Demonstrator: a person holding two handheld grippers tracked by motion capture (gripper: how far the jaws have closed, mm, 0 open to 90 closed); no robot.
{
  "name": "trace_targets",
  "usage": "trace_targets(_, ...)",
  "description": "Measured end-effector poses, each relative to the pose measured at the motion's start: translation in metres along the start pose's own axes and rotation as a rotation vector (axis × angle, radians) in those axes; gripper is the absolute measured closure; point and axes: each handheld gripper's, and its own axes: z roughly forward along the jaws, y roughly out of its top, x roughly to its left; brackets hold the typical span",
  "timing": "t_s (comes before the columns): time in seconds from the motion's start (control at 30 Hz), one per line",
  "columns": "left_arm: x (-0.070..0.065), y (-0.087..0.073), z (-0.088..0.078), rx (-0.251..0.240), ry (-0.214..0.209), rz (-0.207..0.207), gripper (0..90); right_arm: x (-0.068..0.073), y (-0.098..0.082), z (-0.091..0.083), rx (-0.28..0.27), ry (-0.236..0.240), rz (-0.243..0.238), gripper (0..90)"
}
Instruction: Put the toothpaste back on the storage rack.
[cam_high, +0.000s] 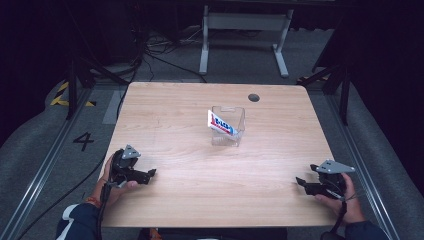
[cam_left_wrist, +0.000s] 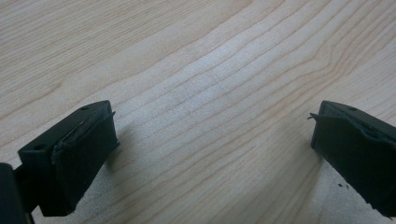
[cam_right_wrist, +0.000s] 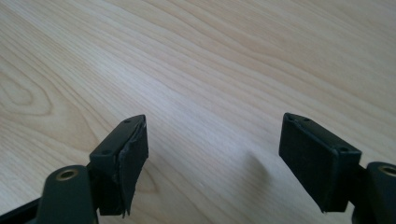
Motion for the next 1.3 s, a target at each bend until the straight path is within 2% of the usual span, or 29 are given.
trace_targets(0.1, 0.0, 0.0, 0.0, -0.002, -0.001, 0.001, 0.5, -0.006, -0.01, -0.002, -0.008, 0.01, 0.062, 23.8)
trace_targets(0.2, 0.0, 0.0, 0.0, -0.001, -0.004, -0.004, 0.4, -0.01, -0.017, -0.004, -0.014, -0.012, 0.119, 21.7)
trace_targets(0.27, 0.0, 0.0, 0.0, -0.002, -0.003, -0.006, 0.4, -0.011, -0.018, -0.005, -0.006, -0.024, 0.121, 20.1)
trace_targets(0.33, 0.0, 0.001, 0.001, 0.0, 0.001, 0.001, 0.4, -0.011, -0.018, -0.005, -0.003, -0.019, 0.129, 19.9)
trace_targets(0.37, 0.0, 0.001, 0.001, -0.003, -0.002, -0.009, 0.4, -0.012, -0.018, -0.005, -0.003, -0.014, 0.143, 19.8)
trace_targets(0.53, 0.001, 0.001, 0.001, -0.001, 0.002, 0.002, 0.4, -0.012, -0.018, -0.005, -0.003, -0.014, 0.144, 19.6)
trace_targets(0.57, 0.0, 0.0, 0.001, 0.0, -0.002, -0.01, 0.4, -0.012, -0.018, -0.005, -0.002, -0.016, 0.145, 19.4)
trace_targets(0.63, 0.0, 0.001, 0.001, -0.001, 0.002, 0.001, 0.4, -0.011, -0.018, -0.004, -0.003, -0.017, 0.144, 19.4)
trace_targets(0.67, -0.001, 0.0, 0.001, -0.008, -0.001, -0.011, 0.5, -0.011, -0.018, -0.004, -0.002, -0.017, 0.146, 19.4)
trace_targets(0.8, 0.0, 0.0, 0.0, -0.001, 0.008, -0.006, 0.6, -0.011, -0.018, -0.004, -0.002, -0.019, 0.147, 19.3)
trace_targets(0.9, -0.001, -0.001, 0.0, -0.007, 0.004, -0.021, 0.6, -0.011, -0.018, -0.004, -0.001, -0.024, 0.151, 18.1)
trace_targets(1.3, 0.0, -0.001, -0.001, -0.004, 0.004, -0.017, 0.4, -0.011, -0.018, -0.004, 0.003, -0.029, 0.156, 17.0)
